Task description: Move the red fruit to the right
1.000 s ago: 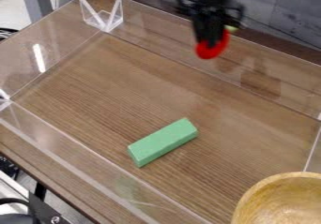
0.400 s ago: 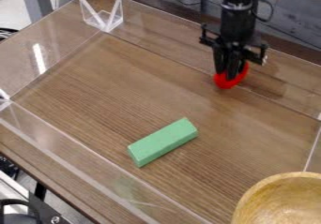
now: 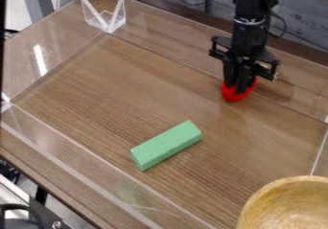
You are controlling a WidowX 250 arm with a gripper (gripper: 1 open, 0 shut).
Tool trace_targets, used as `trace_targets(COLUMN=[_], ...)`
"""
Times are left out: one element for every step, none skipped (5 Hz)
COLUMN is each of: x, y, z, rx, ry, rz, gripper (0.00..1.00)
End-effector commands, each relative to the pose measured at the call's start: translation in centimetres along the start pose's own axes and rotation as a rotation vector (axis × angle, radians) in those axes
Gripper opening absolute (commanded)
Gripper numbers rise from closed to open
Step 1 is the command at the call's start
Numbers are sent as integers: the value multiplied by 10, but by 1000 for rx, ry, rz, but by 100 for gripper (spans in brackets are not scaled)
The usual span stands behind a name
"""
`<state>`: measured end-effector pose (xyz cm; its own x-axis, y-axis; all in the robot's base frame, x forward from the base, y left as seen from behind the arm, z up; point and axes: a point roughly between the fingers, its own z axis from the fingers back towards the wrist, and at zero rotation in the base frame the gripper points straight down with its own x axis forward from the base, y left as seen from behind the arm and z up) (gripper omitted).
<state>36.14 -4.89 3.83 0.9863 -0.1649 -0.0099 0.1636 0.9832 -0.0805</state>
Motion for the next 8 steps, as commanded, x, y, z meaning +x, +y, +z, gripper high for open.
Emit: trace_targets(x=[0,6,13,13,11,11,11,8], y=[-13,-11,-6,-7,-9,-4,-2,-2], z=[21,25,28,11,-4,-10,-12,-3], rx=[3,3,5,12,18,22,25,3], ry=[-64,-69,-74,-79,-85,-87,-91,-89], rz=[-70,-79,-73,-39,0,-22,-46,-45], gripper=[0,0,0,0,100,100,0,100])
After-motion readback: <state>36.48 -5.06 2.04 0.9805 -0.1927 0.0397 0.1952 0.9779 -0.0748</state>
